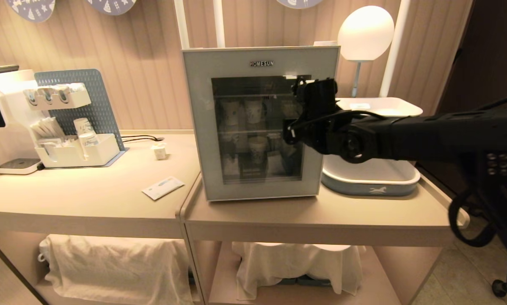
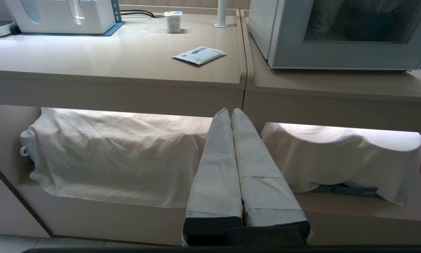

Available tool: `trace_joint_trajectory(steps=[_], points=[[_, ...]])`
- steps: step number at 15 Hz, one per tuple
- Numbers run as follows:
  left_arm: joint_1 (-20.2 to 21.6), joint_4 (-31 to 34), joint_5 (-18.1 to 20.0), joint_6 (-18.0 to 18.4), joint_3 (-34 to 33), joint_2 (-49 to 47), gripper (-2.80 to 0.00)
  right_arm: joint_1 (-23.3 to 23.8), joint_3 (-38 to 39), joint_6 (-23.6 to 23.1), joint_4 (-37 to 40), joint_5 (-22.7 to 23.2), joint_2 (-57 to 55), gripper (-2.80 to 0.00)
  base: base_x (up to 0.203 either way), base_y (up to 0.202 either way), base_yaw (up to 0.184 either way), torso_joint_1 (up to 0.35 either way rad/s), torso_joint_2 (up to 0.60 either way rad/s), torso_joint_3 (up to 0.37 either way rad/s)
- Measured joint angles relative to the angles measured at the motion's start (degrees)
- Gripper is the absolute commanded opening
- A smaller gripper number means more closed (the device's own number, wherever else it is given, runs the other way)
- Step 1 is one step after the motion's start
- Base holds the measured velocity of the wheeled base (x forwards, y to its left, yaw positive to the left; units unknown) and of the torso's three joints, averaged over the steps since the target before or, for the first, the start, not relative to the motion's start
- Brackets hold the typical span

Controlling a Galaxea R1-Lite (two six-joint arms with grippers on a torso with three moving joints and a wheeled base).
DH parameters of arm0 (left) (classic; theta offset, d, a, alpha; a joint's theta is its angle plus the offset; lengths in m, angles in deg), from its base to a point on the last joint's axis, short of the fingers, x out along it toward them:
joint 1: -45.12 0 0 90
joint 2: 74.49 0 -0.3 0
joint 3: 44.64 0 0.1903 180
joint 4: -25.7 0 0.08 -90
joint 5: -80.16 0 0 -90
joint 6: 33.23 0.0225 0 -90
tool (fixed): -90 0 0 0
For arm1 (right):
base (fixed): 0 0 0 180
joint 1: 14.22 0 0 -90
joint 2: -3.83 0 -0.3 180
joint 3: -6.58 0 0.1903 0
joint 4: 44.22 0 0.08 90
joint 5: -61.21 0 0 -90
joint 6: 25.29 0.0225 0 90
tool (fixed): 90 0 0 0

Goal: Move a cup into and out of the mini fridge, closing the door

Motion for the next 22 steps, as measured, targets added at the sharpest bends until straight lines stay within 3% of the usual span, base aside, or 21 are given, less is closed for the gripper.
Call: trace_joint_trajectory(steps=[5, 8, 10, 15, 18, 21, 22], points=[[0.0, 0.0, 0.0, 0.0, 0.0, 0.0, -2.80, 4.3, 21.1, -4.8, 0.4, -13.0, 34.8, -2.80, 0.000, 0.000, 0.000, 0.000, 0.00, 0.000], [0.0, 0.0, 0.0, 0.0, 0.0, 0.0, -2.80, 15.2, 38.2, -7.3, 1.5, -18.2, 60.8, -2.80, 0.000, 0.000, 0.000, 0.000, 0.00, 0.000], [0.0, 0.0, 0.0, 0.0, 0.0, 0.0, -2.80, 21.9, 50.1, -8.4, 2.0, -18.2, 76.7, -2.80, 0.000, 0.000, 0.000, 0.000, 0.00, 0.000], [0.0, 0.0, 0.0, 0.0, 0.0, 0.0, -2.80, 28.9, 76.7, -6.8, 4.4, -8.9, 107.9, -2.80, 0.000, 0.000, 0.000, 0.000, 0.00, 0.000], [0.0, 0.0, 0.0, 0.0, 0.0, 0.0, -2.80, 30.5, 88.3, -5.5, 1.0, 1.4, 121.5, -2.80, 0.000, 0.000, 0.000, 0.000, 0.00, 0.000], [0.0, 0.0, 0.0, 0.0, 0.0, 0.0, -2.80, 31.2, 102.5, -7.1, -7.8, 15.7, 126.5, -2.80, 0.000, 0.000, 0.000, 0.000, 0.00, 0.000], [0.0, 0.0, 0.0, 0.0, 0.0, 0.0, -2.80, 31.5, 104.6, -8.0, -7.0, 19.8, 127.3, -2.80, 0.000, 0.000, 0.000, 0.000, 0.00, 0.000]])
